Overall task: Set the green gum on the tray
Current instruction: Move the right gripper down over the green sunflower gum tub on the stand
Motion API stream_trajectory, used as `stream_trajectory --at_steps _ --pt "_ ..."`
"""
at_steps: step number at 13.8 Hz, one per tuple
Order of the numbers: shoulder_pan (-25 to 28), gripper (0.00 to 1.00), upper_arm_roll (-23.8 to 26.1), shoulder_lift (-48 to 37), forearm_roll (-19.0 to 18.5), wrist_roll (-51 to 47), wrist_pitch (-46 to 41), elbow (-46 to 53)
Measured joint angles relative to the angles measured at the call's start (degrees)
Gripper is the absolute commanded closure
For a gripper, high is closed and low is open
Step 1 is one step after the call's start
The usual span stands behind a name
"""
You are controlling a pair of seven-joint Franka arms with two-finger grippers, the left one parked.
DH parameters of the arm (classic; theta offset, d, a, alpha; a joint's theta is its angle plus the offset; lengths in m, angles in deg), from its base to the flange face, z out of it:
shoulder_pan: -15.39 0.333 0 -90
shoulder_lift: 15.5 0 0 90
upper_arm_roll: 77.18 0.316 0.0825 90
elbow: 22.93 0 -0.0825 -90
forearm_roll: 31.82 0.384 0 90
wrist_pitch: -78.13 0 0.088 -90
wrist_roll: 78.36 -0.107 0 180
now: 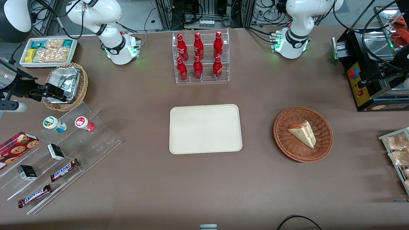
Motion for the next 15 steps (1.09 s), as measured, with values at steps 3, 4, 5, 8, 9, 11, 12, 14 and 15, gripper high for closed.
stream_trajectory --at_steps 3,4,5,8,9,11,12,14,15 --pt "0.02 0.0 -0.55 0.03 -0.01 0.02 0.24 -0.01" --pt "0.06 0.0 -0.84 0.15 -0.02 0.07 0.34 -0.07" --pt "0.12 0.0 -1.39 0.41 -0.03 0.48 0.55 -0.13" --pt "0.14 0.0 -3.18 1.71 -0.03 4.78 1.59 -0.37" --pt "0.14 0.0 -3.85 2.18 -0.04 6.96 2.48 -0.78" --pt "0.14 0.0 -5.59 2.74 -0.06 13.77 5.44 -2.69" --pt "0.15 0.0 -6.83 2.91 -0.07 18.72 7.43 -3.97" --pt "0.09 0.01 -9.72 3.03 -0.08 28.27 12.0 -6.97" --pt "0.07 0.0 -10.95 3.05 -0.08 32.31 14.34 -8.64"
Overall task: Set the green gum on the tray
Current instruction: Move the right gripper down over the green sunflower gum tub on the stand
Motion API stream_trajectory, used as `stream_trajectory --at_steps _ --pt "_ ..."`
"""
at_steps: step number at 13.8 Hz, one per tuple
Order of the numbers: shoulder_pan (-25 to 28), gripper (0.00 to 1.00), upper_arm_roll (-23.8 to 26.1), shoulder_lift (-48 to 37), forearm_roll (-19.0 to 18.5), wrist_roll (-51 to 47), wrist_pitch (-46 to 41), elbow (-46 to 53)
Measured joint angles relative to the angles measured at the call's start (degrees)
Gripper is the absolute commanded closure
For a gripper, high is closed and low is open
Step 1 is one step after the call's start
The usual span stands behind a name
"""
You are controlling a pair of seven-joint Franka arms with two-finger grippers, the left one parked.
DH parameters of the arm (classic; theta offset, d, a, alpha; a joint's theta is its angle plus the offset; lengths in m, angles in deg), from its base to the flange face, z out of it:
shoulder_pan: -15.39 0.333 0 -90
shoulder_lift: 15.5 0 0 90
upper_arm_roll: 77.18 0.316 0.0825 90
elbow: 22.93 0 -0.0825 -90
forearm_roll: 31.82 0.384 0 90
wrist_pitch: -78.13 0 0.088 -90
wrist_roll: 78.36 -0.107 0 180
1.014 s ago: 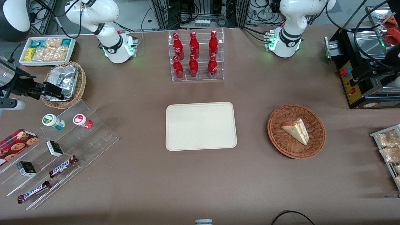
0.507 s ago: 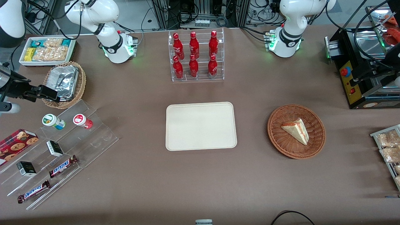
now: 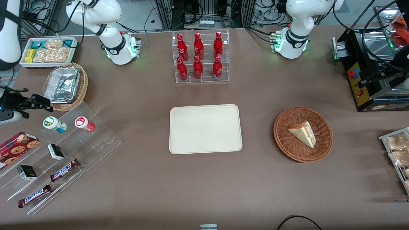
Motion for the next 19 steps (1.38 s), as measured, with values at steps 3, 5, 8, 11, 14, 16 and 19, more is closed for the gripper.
stream_trajectory --at_steps 3,5,8,11,14,16,19 --pt "-0.03 0.0 -2.6 0.07 0.01 11.24 8.16 -5.98" --pt "-0.03 0.01 -3.67 0.11 0.01 15.47 12.37 -9.31" --pt "-0.03 0.01 -4.68 0.13 0.01 18.61 17.84 -13.35" --pt "-0.03 0.01 -5.01 0.16 0.01 20.84 20.51 -15.49" --pt "-0.03 0.01 -5.38 0.46 0.01 21.51 21.98 -16.19" --pt "-0.03 0.01 -5.43 0.75 0.01 21.54 22.8 -16.62" --pt "-0.03 0.01 -5.44 1.08 0.01 21.73 23.77 -17.43"
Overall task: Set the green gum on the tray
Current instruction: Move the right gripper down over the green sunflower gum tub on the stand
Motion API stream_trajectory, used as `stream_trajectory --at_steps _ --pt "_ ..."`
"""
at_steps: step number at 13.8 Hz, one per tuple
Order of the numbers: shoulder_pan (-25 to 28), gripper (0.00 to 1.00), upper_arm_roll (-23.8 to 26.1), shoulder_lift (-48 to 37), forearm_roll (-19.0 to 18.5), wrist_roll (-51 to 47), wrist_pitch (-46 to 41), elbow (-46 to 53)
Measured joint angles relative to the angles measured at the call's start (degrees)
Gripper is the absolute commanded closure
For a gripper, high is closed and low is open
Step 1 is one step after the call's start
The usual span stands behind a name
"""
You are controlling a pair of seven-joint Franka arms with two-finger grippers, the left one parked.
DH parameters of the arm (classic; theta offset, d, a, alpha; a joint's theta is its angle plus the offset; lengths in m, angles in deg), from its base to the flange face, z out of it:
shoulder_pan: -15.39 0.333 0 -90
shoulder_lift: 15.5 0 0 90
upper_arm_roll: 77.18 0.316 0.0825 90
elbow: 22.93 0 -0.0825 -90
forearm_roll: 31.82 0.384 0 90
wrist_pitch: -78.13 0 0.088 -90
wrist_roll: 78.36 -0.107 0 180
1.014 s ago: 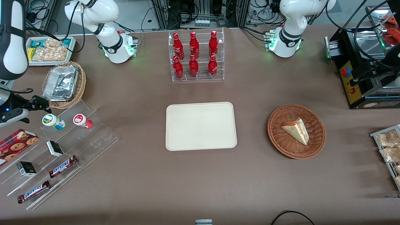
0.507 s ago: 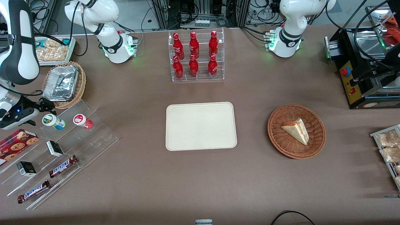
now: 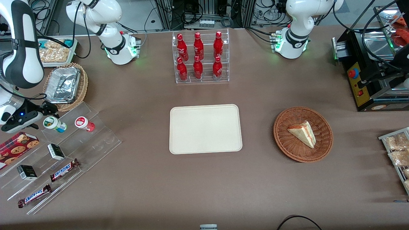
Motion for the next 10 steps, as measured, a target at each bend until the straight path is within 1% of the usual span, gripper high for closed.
stream_trajectory --at_steps 5,6,7,8,9,10 --pt "0.0 0.01 -0.03 1.24 0.18 0.95 2.61 -1.06" --pt "0.0 0.03 -0.04 1.33 0.22 0.99 2.63 -1.06" --pt "0.0 0.12 -0.06 1.41 0.24 1.02 2.65 -1.06" --pt "0.0 0.33 -0.07 1.52 0.26 1.04 2.67 -1.06" --pt "0.0 0.68 -0.07 1.61 0.27 1.12 2.69 -1.06" --pt "0.0 0.92 -0.08 1.67 0.27 1.15 2.69 -1.06"
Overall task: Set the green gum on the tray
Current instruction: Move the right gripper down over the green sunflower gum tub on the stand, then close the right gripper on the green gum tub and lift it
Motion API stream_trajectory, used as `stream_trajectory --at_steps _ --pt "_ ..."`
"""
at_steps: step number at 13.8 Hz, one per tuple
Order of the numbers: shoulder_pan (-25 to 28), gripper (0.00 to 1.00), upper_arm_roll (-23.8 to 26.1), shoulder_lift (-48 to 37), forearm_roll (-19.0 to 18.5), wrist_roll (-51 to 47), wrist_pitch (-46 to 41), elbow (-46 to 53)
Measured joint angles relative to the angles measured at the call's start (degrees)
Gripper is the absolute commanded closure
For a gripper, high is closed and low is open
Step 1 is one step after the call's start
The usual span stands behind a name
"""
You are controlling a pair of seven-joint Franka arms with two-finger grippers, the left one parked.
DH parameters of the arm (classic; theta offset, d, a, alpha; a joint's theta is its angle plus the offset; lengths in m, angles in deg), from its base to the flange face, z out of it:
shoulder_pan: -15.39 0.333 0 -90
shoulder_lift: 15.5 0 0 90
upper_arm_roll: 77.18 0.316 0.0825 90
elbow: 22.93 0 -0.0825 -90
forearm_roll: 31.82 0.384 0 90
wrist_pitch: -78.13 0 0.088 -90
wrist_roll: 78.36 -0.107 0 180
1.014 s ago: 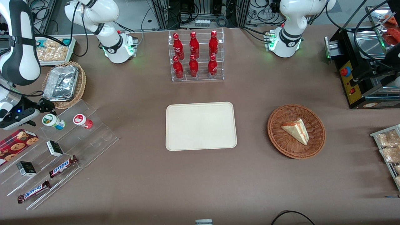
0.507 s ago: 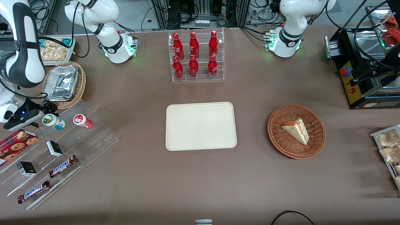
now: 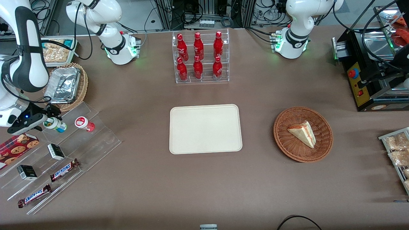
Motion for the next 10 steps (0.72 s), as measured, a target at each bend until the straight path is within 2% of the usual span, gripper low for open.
stream_trajectory --at_steps 1,7,10 --pt "0.0 1.0 0.0 0.06 0.0 0.0 0.0 0.0" --pt "0.26 1.0 0.01 0.0 0.54 0.0 -1.08 0.86" --pt "2.05 1.0 0.17 -0.41 2.18 -0.33 -10.69 7.2"
